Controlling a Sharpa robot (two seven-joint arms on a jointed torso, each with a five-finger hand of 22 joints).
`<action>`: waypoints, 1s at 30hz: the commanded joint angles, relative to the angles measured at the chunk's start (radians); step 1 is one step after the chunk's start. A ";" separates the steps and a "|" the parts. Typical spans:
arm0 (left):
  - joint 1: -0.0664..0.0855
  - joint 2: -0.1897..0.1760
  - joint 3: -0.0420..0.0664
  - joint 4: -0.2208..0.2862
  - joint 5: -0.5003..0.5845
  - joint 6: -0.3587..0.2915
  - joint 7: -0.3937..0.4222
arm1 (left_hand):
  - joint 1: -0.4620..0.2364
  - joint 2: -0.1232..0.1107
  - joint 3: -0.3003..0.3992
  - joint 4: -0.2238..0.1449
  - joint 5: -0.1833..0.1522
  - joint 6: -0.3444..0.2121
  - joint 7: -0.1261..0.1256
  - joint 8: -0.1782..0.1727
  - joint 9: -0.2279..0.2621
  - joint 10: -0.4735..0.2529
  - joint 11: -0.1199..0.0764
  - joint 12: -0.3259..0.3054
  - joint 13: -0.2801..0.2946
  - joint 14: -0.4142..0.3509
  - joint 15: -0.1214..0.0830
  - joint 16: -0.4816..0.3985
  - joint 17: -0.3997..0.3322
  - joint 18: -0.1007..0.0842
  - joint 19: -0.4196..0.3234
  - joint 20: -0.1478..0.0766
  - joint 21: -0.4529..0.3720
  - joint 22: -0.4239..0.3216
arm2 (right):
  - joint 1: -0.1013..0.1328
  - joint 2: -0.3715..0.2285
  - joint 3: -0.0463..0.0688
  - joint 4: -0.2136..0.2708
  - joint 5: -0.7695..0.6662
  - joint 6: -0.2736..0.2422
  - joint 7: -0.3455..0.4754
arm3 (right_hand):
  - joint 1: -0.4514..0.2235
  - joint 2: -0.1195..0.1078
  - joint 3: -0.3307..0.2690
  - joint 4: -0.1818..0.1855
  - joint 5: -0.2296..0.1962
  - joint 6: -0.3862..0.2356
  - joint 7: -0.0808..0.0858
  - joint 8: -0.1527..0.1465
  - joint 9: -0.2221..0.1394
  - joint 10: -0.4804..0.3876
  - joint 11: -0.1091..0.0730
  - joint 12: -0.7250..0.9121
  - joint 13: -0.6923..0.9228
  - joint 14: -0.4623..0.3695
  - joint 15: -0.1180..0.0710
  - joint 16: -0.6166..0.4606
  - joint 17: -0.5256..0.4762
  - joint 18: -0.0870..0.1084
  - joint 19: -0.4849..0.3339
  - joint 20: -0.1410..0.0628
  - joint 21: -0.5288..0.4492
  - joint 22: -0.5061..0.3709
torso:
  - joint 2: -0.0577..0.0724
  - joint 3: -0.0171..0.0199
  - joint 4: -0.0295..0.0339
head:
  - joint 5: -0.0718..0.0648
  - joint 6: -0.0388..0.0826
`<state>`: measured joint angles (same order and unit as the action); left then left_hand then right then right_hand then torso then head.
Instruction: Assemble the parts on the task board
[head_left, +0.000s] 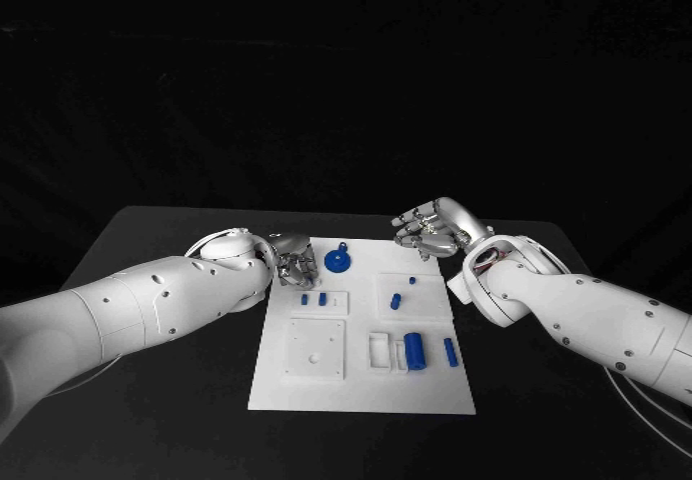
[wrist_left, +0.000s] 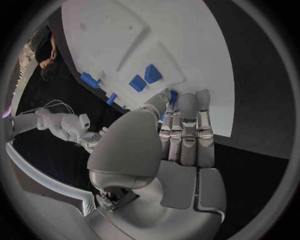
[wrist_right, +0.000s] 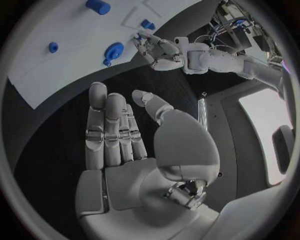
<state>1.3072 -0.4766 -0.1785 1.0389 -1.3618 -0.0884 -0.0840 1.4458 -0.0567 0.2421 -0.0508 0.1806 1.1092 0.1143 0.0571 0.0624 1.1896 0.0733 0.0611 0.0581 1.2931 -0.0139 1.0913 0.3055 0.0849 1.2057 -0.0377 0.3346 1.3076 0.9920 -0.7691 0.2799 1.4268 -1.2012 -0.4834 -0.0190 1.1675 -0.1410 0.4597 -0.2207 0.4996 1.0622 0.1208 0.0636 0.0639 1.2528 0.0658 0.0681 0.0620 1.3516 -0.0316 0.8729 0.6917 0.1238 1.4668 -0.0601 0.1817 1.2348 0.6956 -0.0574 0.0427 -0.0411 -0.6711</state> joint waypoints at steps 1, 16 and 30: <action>-0.007 -0.004 -0.005 -0.003 -0.020 0.040 -0.030 | -0.001 -0.008 0.008 -0.003 0.001 -0.001 0.000 0.006 0.000 0.006 0.002 -0.003 0.000 0.002 -0.005 0.000 -0.002 0.016 -0.002 0.000 0.008 0.022 | 0.000 0.001 0.001 0.002 -0.001 0.007 0.011 | -0.002 -0.005 0.001 -0.004 0.007 0.002 0.007 -0.001 0.000 -0.007 -0.001 -0.006 -0.001 -0.004 0.000 0.005 -0.001 0.037 0.031 0.009 -0.006 0.001 | -0.001 0.0005 0.0003 | 0.002 0.000; -0.007 -0.008 -0.007 -0.004 -0.036 0.031 -0.029 | 0.015 0.045 0.035 -0.059 0.033 0.110 -0.021 0.007 0.002 0.117 -0.034 -0.003 0.000 0.051 -0.033 0.000 0.005 0.015 -0.001 -0.027 0.084 0.024 | 0.000 0.001 0.001 0.004 0.001 0.004 0.015 | -0.003 -0.004 0.002 -0.002 0.007 0.004 0.006 -0.001 0.000 -0.006 -0.001 -0.006 -0.001 -0.004 0.000 0.005 -0.001 0.036 0.031 0.009 -0.007 0.002 | 0.000 0.0009 -0.0009 | 0.003 0.001; -0.007 -0.021 -0.006 0.012 -0.007 -0.085 0.009 | -0.005 0.049 0.052 -0.080 0.034 0.128 -0.026 0.006 0.003 0.137 -0.040 -0.003 0.001 0.071 -0.040 -0.012 0.015 0.012 0.001 -0.034 0.109 0.022 | 0.000 0.002 0.001 0.003 0.002 0.002 0.018 | -0.003 -0.004 0.002 -0.002 0.007 0.004 0.006 -0.001 0.000 -0.006 -0.001 -0.006 -0.001 -0.004 0.000 0.005 -0.001 0.036 0.031 0.009 -0.007 0.002 | 0.000 0.0001 -0.0004 | 0.001 0.005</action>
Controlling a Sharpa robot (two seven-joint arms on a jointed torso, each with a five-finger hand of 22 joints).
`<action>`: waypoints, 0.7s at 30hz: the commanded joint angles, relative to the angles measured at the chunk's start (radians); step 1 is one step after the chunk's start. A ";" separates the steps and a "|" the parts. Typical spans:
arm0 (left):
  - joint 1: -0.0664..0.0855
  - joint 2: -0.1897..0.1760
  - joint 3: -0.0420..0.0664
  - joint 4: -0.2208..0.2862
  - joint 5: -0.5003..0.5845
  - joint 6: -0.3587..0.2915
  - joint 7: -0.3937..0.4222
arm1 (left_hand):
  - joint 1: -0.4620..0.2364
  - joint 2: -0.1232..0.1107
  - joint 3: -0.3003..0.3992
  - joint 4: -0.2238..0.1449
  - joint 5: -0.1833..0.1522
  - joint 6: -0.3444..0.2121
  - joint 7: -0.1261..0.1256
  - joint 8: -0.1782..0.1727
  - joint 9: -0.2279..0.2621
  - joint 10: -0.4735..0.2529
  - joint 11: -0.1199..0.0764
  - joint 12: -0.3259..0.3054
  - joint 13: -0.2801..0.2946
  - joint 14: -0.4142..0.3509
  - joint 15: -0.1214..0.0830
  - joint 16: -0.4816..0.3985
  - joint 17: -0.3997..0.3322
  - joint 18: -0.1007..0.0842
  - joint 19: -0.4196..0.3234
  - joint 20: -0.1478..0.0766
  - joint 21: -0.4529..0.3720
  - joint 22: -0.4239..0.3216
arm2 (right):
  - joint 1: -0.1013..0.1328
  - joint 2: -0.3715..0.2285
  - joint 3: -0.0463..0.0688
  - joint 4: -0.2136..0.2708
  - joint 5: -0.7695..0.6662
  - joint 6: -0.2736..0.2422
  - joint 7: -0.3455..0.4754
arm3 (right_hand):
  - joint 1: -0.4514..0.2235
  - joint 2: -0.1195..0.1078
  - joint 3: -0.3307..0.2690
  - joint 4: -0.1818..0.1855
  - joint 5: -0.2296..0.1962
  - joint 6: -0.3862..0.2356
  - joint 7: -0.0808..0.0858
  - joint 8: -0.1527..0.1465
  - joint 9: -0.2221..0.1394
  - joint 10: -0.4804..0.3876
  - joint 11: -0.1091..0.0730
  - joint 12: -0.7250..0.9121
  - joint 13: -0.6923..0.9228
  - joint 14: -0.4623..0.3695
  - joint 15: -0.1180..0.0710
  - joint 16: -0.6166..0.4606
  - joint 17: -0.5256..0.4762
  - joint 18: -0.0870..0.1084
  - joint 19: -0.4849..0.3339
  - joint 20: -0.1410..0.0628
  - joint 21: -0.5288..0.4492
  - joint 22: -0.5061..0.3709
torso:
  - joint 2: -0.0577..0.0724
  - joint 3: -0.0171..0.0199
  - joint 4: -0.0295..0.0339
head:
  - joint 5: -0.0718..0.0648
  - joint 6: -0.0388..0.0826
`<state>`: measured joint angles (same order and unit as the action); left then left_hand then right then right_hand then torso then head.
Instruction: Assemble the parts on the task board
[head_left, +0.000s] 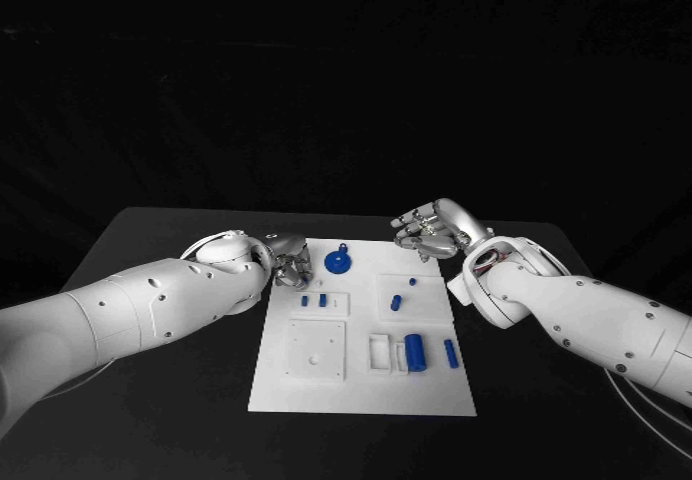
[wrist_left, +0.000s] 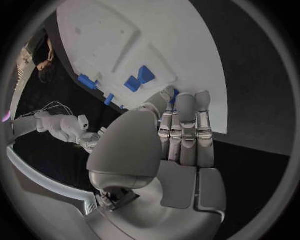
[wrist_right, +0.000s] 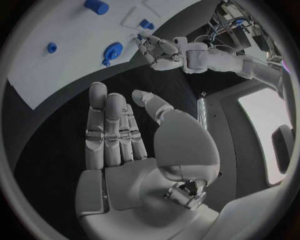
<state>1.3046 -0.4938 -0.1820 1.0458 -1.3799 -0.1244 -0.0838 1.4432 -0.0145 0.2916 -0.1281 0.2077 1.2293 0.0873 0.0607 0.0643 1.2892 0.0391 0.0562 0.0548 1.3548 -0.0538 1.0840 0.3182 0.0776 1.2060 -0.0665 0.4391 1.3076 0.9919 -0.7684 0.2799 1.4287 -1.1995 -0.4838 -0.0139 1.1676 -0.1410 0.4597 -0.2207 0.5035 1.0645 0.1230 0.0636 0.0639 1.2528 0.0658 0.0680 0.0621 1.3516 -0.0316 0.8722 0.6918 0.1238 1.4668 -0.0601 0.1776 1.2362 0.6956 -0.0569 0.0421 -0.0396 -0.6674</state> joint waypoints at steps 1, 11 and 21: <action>-0.005 -0.006 -0.002 0.007 0.016 -0.056 0.012 | -0.002 0.007 0.002 -0.003 0.007 0.008 0.001 0.003 0.001 0.037 -0.006 0.002 0.004 0.009 0.000 -0.005 0.002 0.020 0.000 -0.006 0.005 0.022 | 0.000 0.001 0.001 0.001 0.001 0.002 0.013 | -0.003 -0.004 0.002 -0.002 0.004 0.001 0.004 -0.001 0.000 -0.006 -0.001 -0.006 -0.001 -0.004 0.000 0.006 -0.002 0.036 0.031 0.009 -0.003 0.001 | -0.001 -0.0006 0.0001 | -0.001 0.001; -0.005 -0.041 0.012 0.059 0.094 -0.135 0.073 | -0.006 0.004 0.004 -0.009 0.007 0.013 -0.001 0.003 0.001 0.042 -0.008 0.002 0.004 0.013 -0.001 -0.012 0.006 0.018 -0.001 -0.007 0.006 0.022 | -0.001 0.000 0.001 0.000 0.001 0.001 0.014 | -0.002 -0.004 0.003 -0.002 0.005 0.003 0.004 -0.001 0.000 -0.005 -0.001 -0.006 -0.001 -0.004 0.000 0.006 -0.002 0.036 0.032 0.009 -0.003 0.001 | 0.000 0.0001 0.0011 | -0.003 0.003; -0.005 -0.066 0.022 0.114 0.125 -0.150 0.108 | -0.003 0.004 0.006 -0.016 0.008 0.014 -0.001 0.002 0.001 0.044 -0.008 0.002 0.004 0.014 -0.002 -0.015 0.009 0.018 -0.002 -0.008 0.009 0.022 | -0.001 -0.001 0.001 -0.001 0.001 0.002 0.014 | -0.002 -0.004 0.003 -0.002 0.005 0.003 0.004 -0.001 0.000 -0.005 -0.001 -0.006 -0.001 -0.004 0.000 0.006 -0.002 0.036 0.032 0.009 -0.003 0.001 | -0.001 0.0000 0.0007 | -0.004 0.001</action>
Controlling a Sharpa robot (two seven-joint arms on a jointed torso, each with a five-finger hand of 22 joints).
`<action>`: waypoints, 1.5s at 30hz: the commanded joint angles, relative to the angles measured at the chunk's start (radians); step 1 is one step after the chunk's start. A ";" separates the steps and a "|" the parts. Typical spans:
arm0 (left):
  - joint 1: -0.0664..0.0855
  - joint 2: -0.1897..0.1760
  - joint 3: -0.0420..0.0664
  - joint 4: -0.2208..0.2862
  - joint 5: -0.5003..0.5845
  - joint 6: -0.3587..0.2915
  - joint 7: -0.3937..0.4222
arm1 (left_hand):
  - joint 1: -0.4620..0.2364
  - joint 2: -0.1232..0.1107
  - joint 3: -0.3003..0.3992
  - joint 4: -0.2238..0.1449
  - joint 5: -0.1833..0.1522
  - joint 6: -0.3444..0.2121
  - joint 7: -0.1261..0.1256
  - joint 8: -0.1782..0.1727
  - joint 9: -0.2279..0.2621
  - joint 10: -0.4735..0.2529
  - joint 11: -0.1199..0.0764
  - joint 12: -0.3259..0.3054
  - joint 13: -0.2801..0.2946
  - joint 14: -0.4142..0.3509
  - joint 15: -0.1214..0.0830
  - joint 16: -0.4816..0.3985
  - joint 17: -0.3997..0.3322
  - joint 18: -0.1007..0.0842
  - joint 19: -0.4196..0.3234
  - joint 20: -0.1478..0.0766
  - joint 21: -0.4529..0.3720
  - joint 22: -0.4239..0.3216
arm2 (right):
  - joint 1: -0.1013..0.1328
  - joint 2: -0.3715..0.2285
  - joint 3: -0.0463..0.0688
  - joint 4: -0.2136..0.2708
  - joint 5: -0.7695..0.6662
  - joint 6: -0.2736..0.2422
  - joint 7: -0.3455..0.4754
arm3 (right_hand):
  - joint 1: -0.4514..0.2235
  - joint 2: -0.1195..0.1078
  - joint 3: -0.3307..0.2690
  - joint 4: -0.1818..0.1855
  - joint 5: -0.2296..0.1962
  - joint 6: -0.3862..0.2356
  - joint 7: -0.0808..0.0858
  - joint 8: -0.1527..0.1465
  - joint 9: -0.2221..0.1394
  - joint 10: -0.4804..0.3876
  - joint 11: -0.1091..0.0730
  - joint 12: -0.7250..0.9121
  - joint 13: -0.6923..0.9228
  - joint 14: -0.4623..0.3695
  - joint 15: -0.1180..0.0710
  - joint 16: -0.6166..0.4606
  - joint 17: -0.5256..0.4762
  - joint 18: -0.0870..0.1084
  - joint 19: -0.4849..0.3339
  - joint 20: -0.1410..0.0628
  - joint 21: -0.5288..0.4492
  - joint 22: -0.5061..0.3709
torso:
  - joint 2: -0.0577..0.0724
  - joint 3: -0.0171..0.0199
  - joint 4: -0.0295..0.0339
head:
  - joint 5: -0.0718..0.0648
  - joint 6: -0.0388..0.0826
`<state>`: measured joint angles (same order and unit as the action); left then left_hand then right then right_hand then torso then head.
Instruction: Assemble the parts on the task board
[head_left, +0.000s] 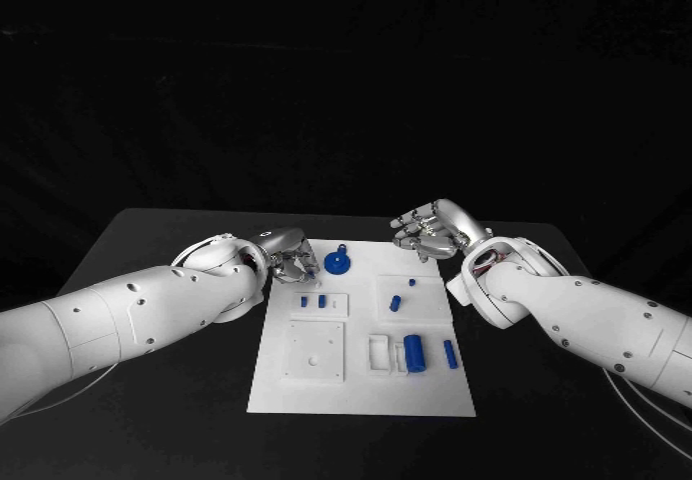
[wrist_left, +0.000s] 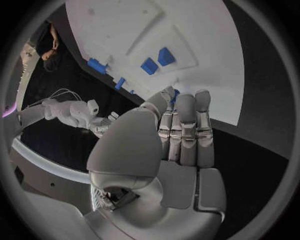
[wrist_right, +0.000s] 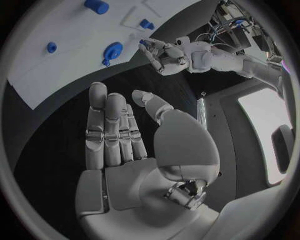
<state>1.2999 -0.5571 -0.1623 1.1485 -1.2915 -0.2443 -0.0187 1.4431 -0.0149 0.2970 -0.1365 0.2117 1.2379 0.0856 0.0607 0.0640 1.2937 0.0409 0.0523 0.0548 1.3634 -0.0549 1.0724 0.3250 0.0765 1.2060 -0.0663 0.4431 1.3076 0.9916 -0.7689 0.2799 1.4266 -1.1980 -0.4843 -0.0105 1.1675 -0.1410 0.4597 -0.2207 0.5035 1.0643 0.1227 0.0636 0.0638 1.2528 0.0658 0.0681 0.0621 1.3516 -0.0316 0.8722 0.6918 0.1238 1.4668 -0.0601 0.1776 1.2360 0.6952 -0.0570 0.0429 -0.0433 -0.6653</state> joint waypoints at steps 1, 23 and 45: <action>0.000 -0.004 0.003 0.015 0.038 -0.026 0.044 | -0.003 0.004 0.001 -0.007 0.004 0.006 0.000 0.002 0.001 0.039 -0.010 0.006 0.004 0.005 -0.001 -0.004 0.002 0.019 -0.002 -0.008 0.005 0.022 | -0.001 0.000 0.001 0.001 0.000 0.002 0.011 | -0.002 -0.004 0.003 -0.002 0.005 0.003 0.004 -0.001 0.000 -0.005 -0.001 -0.006 -0.001 -0.004 0.000 0.006 -0.002 0.036 0.032 0.009 -0.003 0.001 | 0.000 0.0006 0.0002 | -0.001 -0.002; -0.001 0.033 0.004 -0.030 -0.012 0.049 0.033 | -0.008 0.008 0.005 -0.021 0.004 0.006 0.001 0.002 0.001 0.039 -0.009 0.006 0.004 0.003 0.000 -0.006 0.010 0.021 -0.012 -0.007 0.019 0.022 | -0.001 -0.002 0.001 0.005 0.000 0.004 0.009 | -0.002 -0.004 0.003 -0.002 0.005 0.003 0.004 -0.001 0.000 -0.005 -0.001 -0.006 -0.001 -0.004 0.000 0.006 -0.002 0.036 0.032 0.009 -0.003 0.001 | 0.001 0.0012 -0.0015 | 0.001 -0.004; -0.012 0.048 0.001 -0.055 -0.036 0.070 0.030 | -0.010 0.010 0.005 -0.024 0.004 0.004 0.001 0.002 0.001 0.038 -0.008 0.006 0.004 0.003 0.000 -0.007 0.012 0.021 -0.014 -0.007 0.023 0.022 | 0.000 0.000 0.001 0.005 0.002 0.005 0.010 | -0.002 -0.003 0.003 -0.004 0.005 0.004 0.004 -0.001 0.000 -0.004 -0.001 -0.006 -0.001 -0.004 0.000 0.006 -0.002 0.036 0.031 0.008 -0.003 0.002 | 0.000 -0.0005 0.0007 | 0.000 -0.006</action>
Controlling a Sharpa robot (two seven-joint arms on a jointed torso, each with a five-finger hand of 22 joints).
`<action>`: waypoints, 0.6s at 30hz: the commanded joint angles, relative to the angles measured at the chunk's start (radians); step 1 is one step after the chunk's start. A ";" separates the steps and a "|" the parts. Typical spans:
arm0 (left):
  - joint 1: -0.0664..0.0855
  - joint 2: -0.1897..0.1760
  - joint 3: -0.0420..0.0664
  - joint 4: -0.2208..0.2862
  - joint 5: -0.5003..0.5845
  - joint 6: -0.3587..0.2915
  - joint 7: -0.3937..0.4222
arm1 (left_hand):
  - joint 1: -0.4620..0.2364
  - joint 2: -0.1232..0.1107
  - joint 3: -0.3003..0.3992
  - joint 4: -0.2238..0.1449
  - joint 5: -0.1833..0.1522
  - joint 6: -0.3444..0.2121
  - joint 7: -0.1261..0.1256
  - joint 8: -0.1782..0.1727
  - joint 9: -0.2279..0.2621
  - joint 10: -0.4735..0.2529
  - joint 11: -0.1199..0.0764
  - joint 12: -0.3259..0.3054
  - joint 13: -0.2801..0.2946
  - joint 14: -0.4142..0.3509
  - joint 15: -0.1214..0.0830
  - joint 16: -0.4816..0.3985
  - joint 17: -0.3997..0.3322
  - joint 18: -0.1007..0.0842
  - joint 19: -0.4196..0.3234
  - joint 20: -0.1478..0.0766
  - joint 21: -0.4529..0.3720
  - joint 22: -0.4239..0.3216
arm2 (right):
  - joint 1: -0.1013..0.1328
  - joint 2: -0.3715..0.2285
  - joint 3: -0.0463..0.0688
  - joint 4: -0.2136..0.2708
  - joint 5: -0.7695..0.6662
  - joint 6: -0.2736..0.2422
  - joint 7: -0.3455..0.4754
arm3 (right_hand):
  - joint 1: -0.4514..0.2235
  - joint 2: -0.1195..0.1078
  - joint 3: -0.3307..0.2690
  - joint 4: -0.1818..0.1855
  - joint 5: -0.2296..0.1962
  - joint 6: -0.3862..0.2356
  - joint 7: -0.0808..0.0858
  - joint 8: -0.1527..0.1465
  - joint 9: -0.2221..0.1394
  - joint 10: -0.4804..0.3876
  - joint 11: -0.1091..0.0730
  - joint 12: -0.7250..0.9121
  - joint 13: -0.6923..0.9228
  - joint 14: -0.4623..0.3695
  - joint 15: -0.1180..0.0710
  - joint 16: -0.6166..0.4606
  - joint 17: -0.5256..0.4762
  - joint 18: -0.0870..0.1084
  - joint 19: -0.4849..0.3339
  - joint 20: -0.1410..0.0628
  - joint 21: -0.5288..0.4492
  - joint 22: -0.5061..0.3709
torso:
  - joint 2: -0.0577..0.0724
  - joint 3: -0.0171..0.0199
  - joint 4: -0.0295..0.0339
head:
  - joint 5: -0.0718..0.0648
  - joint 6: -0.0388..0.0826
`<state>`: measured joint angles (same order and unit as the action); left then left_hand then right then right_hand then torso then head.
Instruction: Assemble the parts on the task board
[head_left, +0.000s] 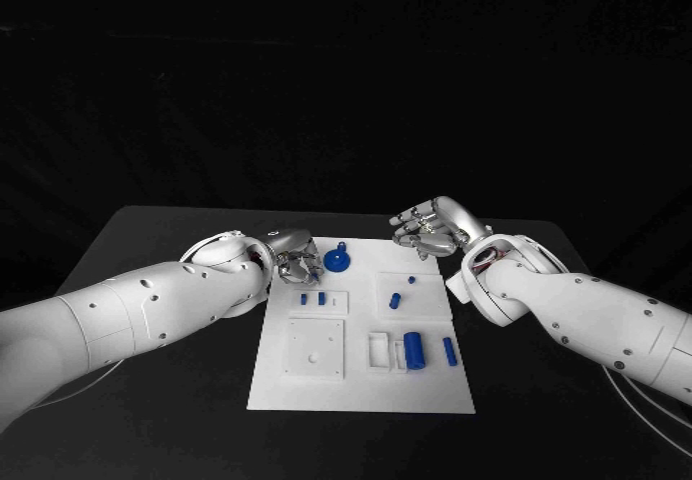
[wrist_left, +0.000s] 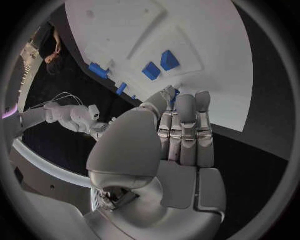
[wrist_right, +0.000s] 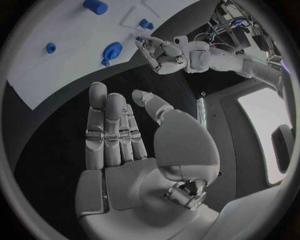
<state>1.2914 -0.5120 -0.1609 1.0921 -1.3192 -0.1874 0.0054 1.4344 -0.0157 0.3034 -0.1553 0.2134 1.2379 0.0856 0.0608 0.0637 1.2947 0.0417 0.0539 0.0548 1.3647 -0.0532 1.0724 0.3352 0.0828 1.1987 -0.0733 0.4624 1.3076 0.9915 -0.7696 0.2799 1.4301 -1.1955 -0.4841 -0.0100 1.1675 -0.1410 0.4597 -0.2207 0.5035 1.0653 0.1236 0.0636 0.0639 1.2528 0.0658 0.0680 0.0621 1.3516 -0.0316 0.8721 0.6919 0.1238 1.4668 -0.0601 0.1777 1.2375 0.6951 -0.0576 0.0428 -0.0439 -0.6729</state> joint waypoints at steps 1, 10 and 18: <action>-0.004 0.003 0.000 0.000 -0.008 0.012 0.006 | -0.001 0.011 -0.001 -0.005 0.002 0.004 0.001 0.002 0.001 0.037 -0.009 0.004 0.004 0.002 -0.001 -0.007 0.001 0.015 -0.006 0.000 0.004 0.022 | 0.000 0.001 0.000 0.001 0.000 0.005 0.010 | -0.002 -0.003 0.003 -0.004 0.005 0.003 0.003 -0.001 0.000 -0.004 -0.001 -0.006 -0.001 -0.004 0.000 0.006 -0.002 0.036 0.031 0.008 -0.003 0.001 | 0.000 0.0001 0.0008 | 0.000 0.002; -0.009 0.010 0.000 -0.012 -0.011 0.009 0.003 | -0.001 0.012 -0.001 -0.006 0.002 0.003 0.002 0.002 0.001 0.035 -0.009 0.004 0.004 0.001 -0.001 -0.008 0.002 0.016 -0.007 0.000 0.005 0.022 | 0.000 0.002 0.000 0.001 0.000 0.005 0.010 | -0.002 -0.003 0.003 -0.004 0.005 0.003 0.003 -0.001 0.000 -0.004 -0.001 -0.006 -0.001 -0.004 0.000 0.006 -0.002 0.036 0.031 0.008 -0.003 0.001 | 0.000 0.0009 0.0003 | 0.002 0.002; -0.016 0.019 0.000 -0.023 -0.013 0.002 -0.003 | -0.001 0.012 -0.001 -0.006 0.001 0.002 0.002 0.002 0.001 0.035 -0.008 0.004 0.004 0.002 -0.001 -0.008 0.003 0.016 -0.006 0.000 0.006 0.022 | 0.000 0.002 0.000 0.002 0.000 0.005 0.010 | -0.002 -0.003 0.003 -0.004 0.005 0.003 0.003 -0.001 0.000 -0.004 -0.001 -0.006 -0.001 -0.004 0.000 0.006 -0.002 0.036 0.031 0.008 -0.003 0.001 | 0.001 0.0015 -0.0008 | 0.001 0.003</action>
<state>1.2804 -0.4958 -0.1595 1.0705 -1.3245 -0.1886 0.0049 1.4324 -0.0112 0.3014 -0.1573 0.2113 1.2377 0.0855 0.0607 0.0630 1.2957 0.0427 0.0523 0.0548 1.3647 -0.0530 1.0679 0.3365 0.0867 1.1987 -0.0732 0.4623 1.3076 0.9916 -0.7683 0.2799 1.4302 -1.1944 -0.4841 -0.0095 1.1675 -0.1410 0.4597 -0.2207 0.5035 1.0648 0.1230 0.0636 0.0639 1.2528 0.0657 0.0681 0.0621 1.3516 -0.0316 0.8721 0.6919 0.1238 1.4668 -0.0601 0.1777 1.2373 0.6954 -0.0566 0.0427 -0.0421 -0.6706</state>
